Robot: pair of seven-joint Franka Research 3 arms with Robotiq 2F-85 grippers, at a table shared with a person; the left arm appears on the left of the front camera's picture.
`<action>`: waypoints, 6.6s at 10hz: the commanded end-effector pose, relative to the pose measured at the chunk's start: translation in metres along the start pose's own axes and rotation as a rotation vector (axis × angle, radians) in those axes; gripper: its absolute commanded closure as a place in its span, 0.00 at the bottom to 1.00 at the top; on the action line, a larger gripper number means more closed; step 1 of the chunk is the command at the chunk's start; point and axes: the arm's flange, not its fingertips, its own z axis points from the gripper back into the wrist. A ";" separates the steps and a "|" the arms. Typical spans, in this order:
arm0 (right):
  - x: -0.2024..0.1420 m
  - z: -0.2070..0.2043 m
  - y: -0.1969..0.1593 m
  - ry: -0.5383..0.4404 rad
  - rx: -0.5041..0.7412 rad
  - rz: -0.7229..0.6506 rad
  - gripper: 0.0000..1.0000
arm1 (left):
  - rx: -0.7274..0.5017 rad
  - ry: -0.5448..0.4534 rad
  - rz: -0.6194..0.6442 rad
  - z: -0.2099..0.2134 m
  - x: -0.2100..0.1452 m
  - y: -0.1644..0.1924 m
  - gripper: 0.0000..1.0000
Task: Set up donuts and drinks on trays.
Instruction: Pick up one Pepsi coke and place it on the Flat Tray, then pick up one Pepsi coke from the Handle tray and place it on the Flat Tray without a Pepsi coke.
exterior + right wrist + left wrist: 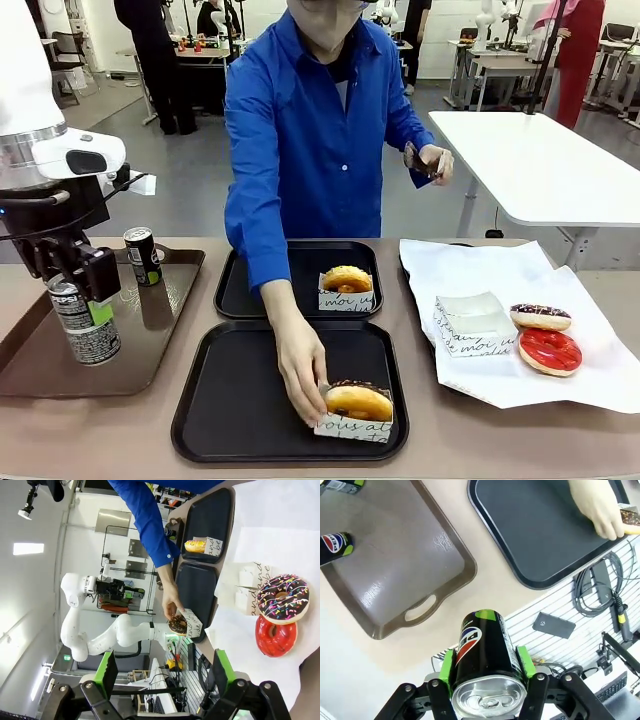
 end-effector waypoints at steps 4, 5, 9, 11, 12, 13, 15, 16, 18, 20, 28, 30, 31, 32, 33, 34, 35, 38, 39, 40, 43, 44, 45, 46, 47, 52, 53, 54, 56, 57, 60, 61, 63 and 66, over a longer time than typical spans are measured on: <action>-0.001 0.000 0.001 0.000 -0.001 0.001 0.00 | -0.008 -0.005 0.038 0.005 0.022 0.010 0.41; -0.001 0.000 0.001 0.000 -0.001 0.001 0.00 | -0.010 -0.006 0.042 0.006 0.024 0.011 0.41; -0.001 0.000 0.001 0.000 -0.001 0.001 0.00 | 0.031 -0.067 0.159 0.010 0.089 0.013 0.41; -0.001 0.000 0.001 0.000 -0.001 0.001 0.00 | 0.000 -0.153 0.152 0.024 0.160 0.016 0.41; -0.001 0.000 0.001 0.000 -0.001 0.001 0.00 | 0.003 -0.139 0.167 0.022 0.195 0.018 0.41; -0.001 0.000 0.001 0.000 -0.001 0.001 0.00 | -0.003 -0.119 0.178 0.015 0.227 0.022 0.41; -0.001 0.000 0.001 0.000 -0.001 0.001 0.00 | -0.040 -0.102 0.159 -0.011 0.276 0.032 0.41; -0.001 0.000 0.001 0.000 -0.001 0.001 0.00 | -0.004 -0.105 0.148 -0.025 0.291 0.033 0.41; -0.001 0.000 0.001 0.000 -0.001 0.001 0.00 | 0.011 -0.072 0.159 -0.050 0.305 0.031 0.41; -0.001 0.000 0.001 0.000 -0.001 0.001 0.00 | 0.002 -0.057 0.141 -0.074 0.309 0.033 0.41; -0.001 0.000 0.001 0.000 -0.001 0.001 0.00 | -0.001 -0.028 0.088 -0.127 0.310 0.031 0.39; -0.001 0.000 0.001 0.000 -0.001 0.001 0.00 | 0.000 -0.014 0.081 -0.128 0.308 0.030 0.00; -0.001 0.000 0.001 0.000 -0.001 0.001 0.00 | -0.001 -0.017 0.074 -0.123 0.304 0.026 0.00; -0.001 0.000 0.001 0.000 -0.001 0.001 0.00 | -0.003 -0.019 0.072 -0.115 0.297 0.020 0.00; -0.001 0.000 0.001 0.000 -0.001 0.001 0.00 | 0.013 -0.028 0.058 -0.107 0.289 0.013 0.06; -0.001 0.000 0.001 0.000 -0.001 0.001 0.00 | 0.025 -0.028 0.055 -0.096 0.281 0.006 0.00; -0.001 0.000 0.001 0.000 -0.001 0.001 0.00 | 0.042 -0.019 0.056 -0.084 0.268 -0.003 0.00; -0.001 0.000 0.001 0.000 -0.001 0.001 0.00 | 0.093 -0.010 0.057 -0.060 0.227 -0.021 0.00; -0.001 0.000 0.001 0.000 -0.001 0.001 0.00 | 0.101 -0.017 0.048 -0.052 0.212 -0.024 0.00; -0.001 0.000 0.001 0.000 -0.001 0.001 0.00 | 0.099 -0.026 0.047 -0.049 0.200 -0.024 0.00; -0.001 0.000 0.001 0.000 -0.001 0.001 0.00 | 0.076 -0.015 0.033 -0.042 0.205 -0.026 0.00; -0.001 0.000 0.001 0.000 -0.001 0.001 0.00 | 0.076 -0.015 0.033 -0.042 0.205 -0.026 0.00; -0.001 0.000 0.001 0.000 -0.001 0.001 0.00 | 0.076 -0.015 0.033 -0.042 0.205 -0.026 0.00; -0.001 0.000 0.001 0.000 -0.001 0.001 0.00 | 0.076 -0.015 0.033 -0.042 0.205 -0.026 0.00; -0.001 0.000 0.001 0.000 -0.001 0.001 0.00 | 0.076 -0.015 0.033 -0.042 0.205 -0.026 0.00; -0.001 0.000 0.001 0.000 -0.001 0.001 0.00 | 0.073 -0.020 0.034 -0.043 0.204 -0.026 0.00; -0.001 0.000 0.001 0.000 -0.001 0.001 0.00 | 0.087 -0.084 0.067 -0.032 0.195 -0.020 0.00; -0.001 0.000 0.001 0.000 -0.001 0.001 0.00 | 0.061 -0.141 0.118 -0.016 0.172 -0.004 0.00; -0.001 0.000 0.001 0.000 -0.001 0.001 0.00 | -0.015 -0.213 0.195 0.030 0.117 0.060 0.00; -0.001 0.000 0.001 0.000 -0.001 0.001 0.00 | -0.077 -0.228 0.214 0.028 0.086 0.084 0.00; -0.001 0.000 0.001 0.000 -0.001 0.001 0.00 | -0.078 -0.187 0.282 0.027 0.063 0.170 0.00; -0.001 0.000 0.001 0.000 -0.001 0.001 0.00 | -0.074 -0.182 0.284 0.029 0.068 0.193 0.00; -0.001 0.000 0.001 0.000 -0.001 0.001 0.00 | -0.013 -0.196 0.354 0.021 0.071 0.225 0.00; -0.001 0.000 0.001 0.000 -0.001 0.001 0.00 | -0.021 -0.142 0.318 0.013 0.088 0.238 0.00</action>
